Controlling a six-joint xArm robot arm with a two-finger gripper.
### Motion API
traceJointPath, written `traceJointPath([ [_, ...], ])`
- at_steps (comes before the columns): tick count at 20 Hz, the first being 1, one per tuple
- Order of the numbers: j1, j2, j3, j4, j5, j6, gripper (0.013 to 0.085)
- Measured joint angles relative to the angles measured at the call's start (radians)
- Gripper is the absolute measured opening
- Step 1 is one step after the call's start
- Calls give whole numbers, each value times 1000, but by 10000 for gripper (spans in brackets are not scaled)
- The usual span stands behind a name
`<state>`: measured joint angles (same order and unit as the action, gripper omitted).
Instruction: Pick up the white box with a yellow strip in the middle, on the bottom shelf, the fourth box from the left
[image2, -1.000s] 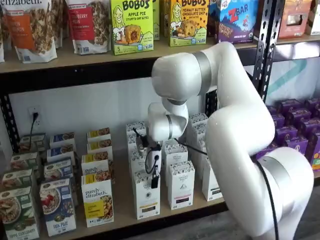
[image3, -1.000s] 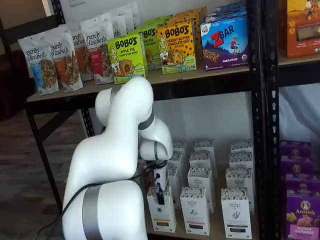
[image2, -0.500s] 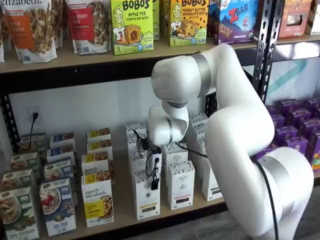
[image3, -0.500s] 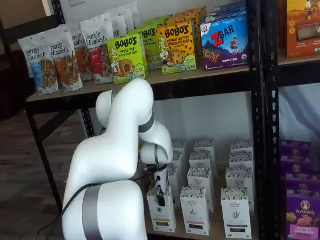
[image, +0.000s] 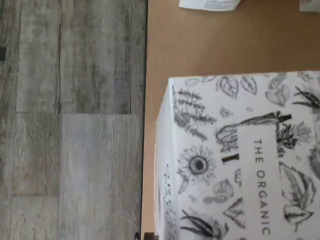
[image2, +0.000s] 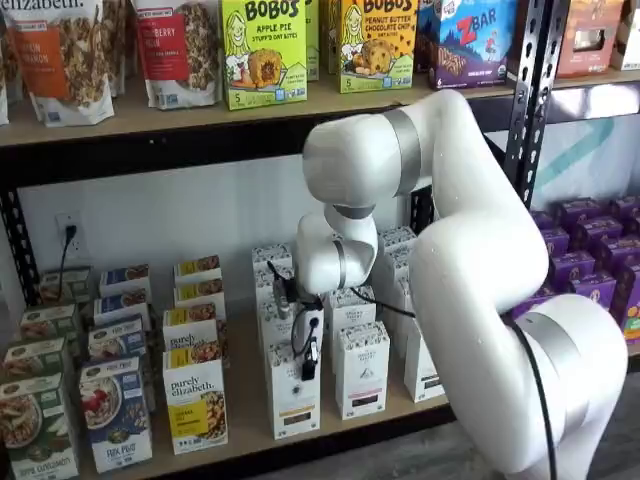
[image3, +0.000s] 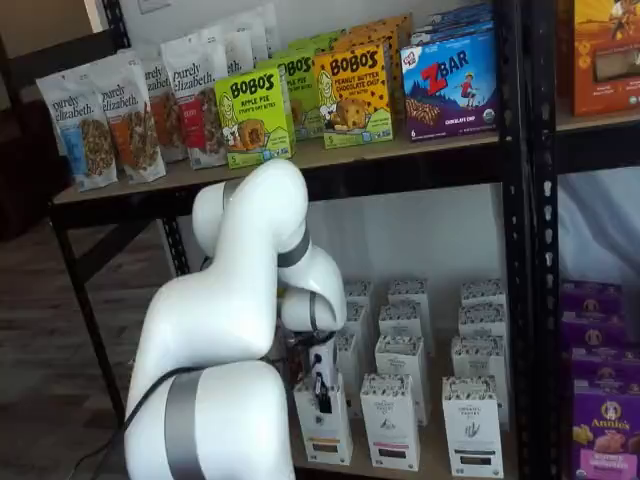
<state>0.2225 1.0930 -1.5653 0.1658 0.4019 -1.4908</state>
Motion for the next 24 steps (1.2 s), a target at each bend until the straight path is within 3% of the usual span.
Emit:
traceJointPath([
  [17, 2, 0, -8, -5, 23, 7, 690],
  [21, 2, -4, -5, -1, 34, 3, 610],
  [23, 3, -4, -3, -1, 34, 4, 530],
  [24, 3, -5, -2, -1, 33, 5, 530],
])
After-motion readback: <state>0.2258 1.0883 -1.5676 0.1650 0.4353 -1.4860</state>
